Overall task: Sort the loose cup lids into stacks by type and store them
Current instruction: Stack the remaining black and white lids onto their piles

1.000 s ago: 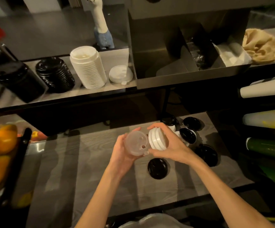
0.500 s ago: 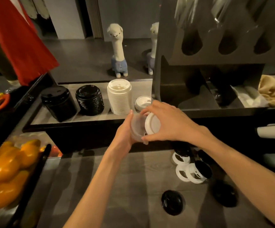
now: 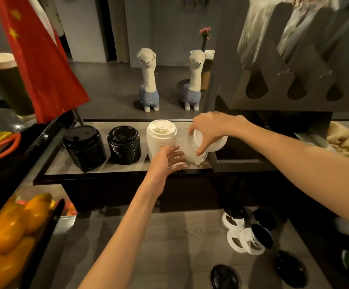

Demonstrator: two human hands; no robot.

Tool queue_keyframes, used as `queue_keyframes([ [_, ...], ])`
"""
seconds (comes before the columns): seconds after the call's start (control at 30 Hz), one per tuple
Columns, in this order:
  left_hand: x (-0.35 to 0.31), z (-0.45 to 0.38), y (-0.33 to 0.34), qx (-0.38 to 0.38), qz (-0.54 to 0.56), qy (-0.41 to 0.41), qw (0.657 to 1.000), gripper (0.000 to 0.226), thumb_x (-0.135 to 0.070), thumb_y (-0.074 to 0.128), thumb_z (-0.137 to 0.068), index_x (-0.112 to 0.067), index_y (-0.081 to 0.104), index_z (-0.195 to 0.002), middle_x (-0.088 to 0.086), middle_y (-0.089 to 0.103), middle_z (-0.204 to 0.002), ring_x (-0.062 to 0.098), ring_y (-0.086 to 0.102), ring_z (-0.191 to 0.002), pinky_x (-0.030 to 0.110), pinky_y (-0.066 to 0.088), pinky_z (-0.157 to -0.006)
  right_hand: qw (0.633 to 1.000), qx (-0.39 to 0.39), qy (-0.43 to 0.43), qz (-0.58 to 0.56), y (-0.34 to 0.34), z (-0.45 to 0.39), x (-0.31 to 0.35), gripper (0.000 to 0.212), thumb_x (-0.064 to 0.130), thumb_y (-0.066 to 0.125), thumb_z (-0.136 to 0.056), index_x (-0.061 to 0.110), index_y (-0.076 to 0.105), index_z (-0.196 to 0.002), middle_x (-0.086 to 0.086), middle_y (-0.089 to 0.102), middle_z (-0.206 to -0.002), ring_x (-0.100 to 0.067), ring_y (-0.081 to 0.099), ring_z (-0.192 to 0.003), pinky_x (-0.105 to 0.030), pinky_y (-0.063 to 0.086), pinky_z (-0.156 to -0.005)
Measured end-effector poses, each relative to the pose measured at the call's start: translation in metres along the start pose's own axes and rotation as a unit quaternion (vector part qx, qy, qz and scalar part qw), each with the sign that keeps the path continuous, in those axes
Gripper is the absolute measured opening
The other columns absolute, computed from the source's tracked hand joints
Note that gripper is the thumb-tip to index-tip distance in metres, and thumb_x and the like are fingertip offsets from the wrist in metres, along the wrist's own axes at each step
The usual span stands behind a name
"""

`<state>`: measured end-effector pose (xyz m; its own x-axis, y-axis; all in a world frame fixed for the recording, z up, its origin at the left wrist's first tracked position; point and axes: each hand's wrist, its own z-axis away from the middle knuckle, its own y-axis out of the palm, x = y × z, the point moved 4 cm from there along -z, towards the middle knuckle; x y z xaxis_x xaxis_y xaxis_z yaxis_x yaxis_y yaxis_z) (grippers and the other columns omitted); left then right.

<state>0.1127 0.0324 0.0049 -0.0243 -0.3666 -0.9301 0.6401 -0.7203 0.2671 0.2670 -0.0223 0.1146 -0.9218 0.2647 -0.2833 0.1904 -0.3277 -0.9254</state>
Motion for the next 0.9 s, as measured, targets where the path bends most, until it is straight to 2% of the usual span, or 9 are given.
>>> queue_keyframes([
  [0.2, 0.000, -0.005, -0.002, -0.003, -0.012, 0.011, 1.000, 0.036, -0.025, 0.042, -0.108, -0.007, 0.061, -0.134, 0.010, 0.069, -0.127, 0.020, 0.065, -0.120, 0.039, 0.049, -0.111, 0.997, 0.065, 0.010, 0.042, 0.014, -0.030, -0.004, 0.088, 0.075, 0.080, -0.065, 0.023, 0.064, -0.134, -0.001, 0.066, -0.122, -0.023, 0.065, -0.102, -0.033, 0.057, -0.080],
  [0.37, 0.008, -0.008, 0.003, 0.014, -0.046, -0.006, 0.999, 0.038, -0.023, 0.040, -0.110, -0.009, 0.055, -0.141, 0.008, 0.064, -0.136, 0.018, 0.060, -0.127, 0.037, 0.045, -0.115, 0.996, 0.082, 0.004, 0.044, 0.021, -0.041, -0.006, 0.088, 0.078, 0.078, -0.065, 0.024, 0.065, -0.133, 0.000, 0.067, -0.121, -0.023, 0.065, -0.104, -0.037, 0.059, -0.085],
  [0.57, 0.013, -0.014, 0.007, 0.018, -0.038, -0.023, 0.999, 0.042, -0.023, 0.042, -0.109, -0.010, 0.050, -0.148, 0.010, 0.059, -0.143, 0.018, 0.056, -0.132, 0.038, 0.043, -0.117, 0.993, 0.105, 0.003, 0.047, 0.024, -0.048, -0.005, 0.091, 0.083, 0.074, -0.065, 0.023, 0.065, -0.132, 0.000, 0.068, -0.124, -0.024, 0.065, -0.109, -0.041, 0.059, -0.091],
  [0.7, 0.015, -0.018, 0.009, 0.021, -0.034, -0.028, 0.999, 0.040, -0.023, 0.044, -0.109, -0.010, 0.051, -0.147, 0.009, 0.061, -0.142, 0.017, 0.058, -0.131, 0.036, 0.045, -0.115, 0.993, 0.111, 0.010, 0.041, 0.028, -0.048, -0.004, 0.091, 0.084, 0.072, -0.067, 0.020, 0.066, -0.131, 0.000, 0.069, -0.120, -0.023, 0.065, -0.107, -0.042, 0.059, -0.091],
  [0.8, 0.016, -0.017, 0.007, 0.021, -0.039, -0.025, 0.999, 0.040, -0.022, 0.043, -0.109, -0.010, 0.051, -0.147, 0.008, 0.062, -0.139, 0.016, 0.059, -0.130, 0.036, 0.045, -0.115, 0.992, 0.119, 0.006, 0.046, 0.025, -0.045, 0.000, 0.092, 0.084, 0.070, -0.069, 0.020, 0.063, -0.136, -0.001, 0.069, -0.124, -0.024, 0.064, -0.110, -0.041, 0.058, -0.093],
  [0.9, 0.014, -0.008, 0.006, 0.015, -0.063, 0.002, 0.998, 0.038, -0.024, 0.041, -0.110, -0.012, 0.054, -0.144, 0.007, 0.066, -0.131, 0.017, 0.065, -0.120, 0.035, 0.051, -0.108, 0.997, 0.069, 0.026, 0.003, 0.013, -0.037, 0.000, 0.099, 0.091, 0.058, -0.071, 0.022, 0.058, -0.142, -0.002, 0.063, -0.136, -0.025, 0.061, -0.119, -0.038, 0.054, -0.097],
])
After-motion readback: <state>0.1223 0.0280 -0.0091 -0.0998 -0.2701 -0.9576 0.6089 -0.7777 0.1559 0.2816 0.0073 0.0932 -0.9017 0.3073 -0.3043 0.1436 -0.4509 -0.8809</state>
